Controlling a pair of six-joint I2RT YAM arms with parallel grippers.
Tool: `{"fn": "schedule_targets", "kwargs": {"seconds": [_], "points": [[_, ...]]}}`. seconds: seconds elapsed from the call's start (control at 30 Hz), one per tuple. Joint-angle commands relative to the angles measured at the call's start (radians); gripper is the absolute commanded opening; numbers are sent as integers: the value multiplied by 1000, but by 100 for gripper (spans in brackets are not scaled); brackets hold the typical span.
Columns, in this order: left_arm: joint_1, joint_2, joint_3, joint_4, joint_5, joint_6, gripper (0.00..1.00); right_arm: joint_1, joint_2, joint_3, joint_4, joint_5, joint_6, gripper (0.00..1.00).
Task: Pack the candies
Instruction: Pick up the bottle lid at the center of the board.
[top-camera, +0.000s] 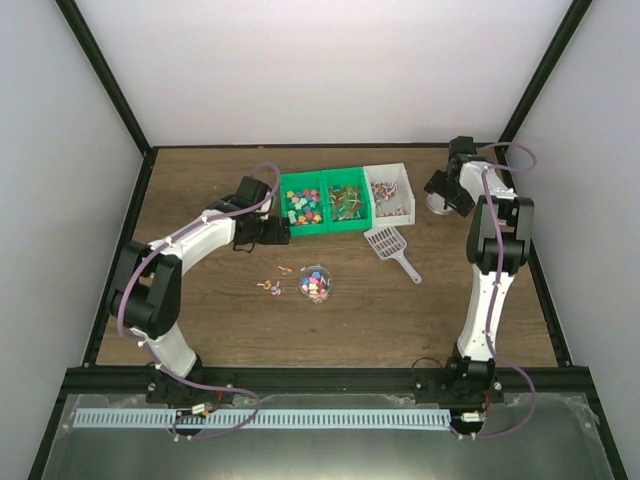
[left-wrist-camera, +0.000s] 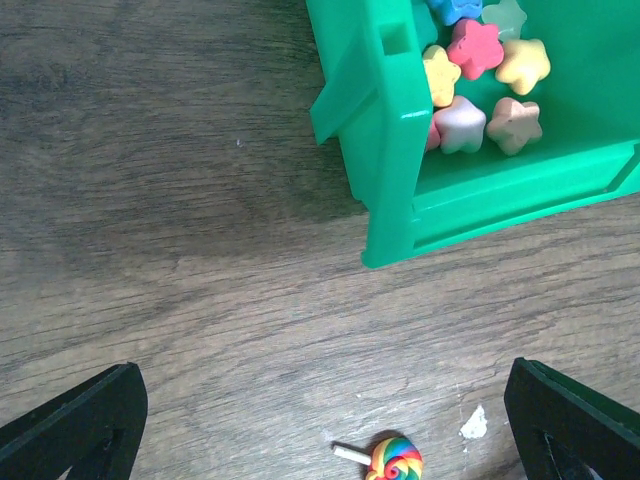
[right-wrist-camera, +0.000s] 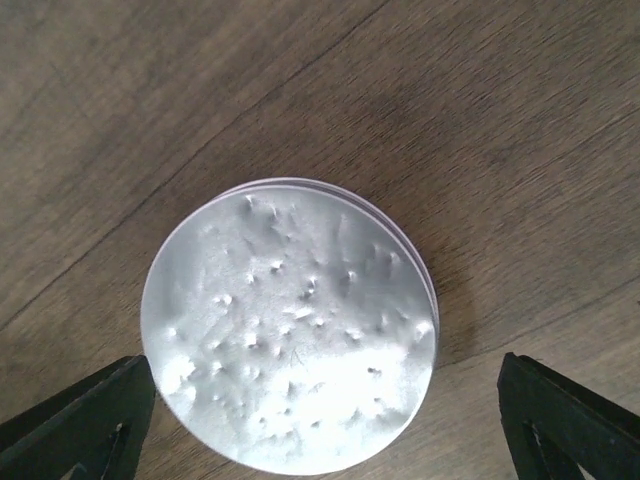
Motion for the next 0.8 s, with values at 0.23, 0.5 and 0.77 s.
{"fn": "schedule_targets", "kwargs": {"seconds": [0.23,0.5,0.77], "points": [[-2,28,42,-8,-1,10,100,-9,59,58,15,1,-32,96],[0,39,54,-14,-24,8,100,-10,68,76,15,6,-44,96],[0,50,58,-11,-22,10,100,-11,73,92,33,5,-66,100]]}}
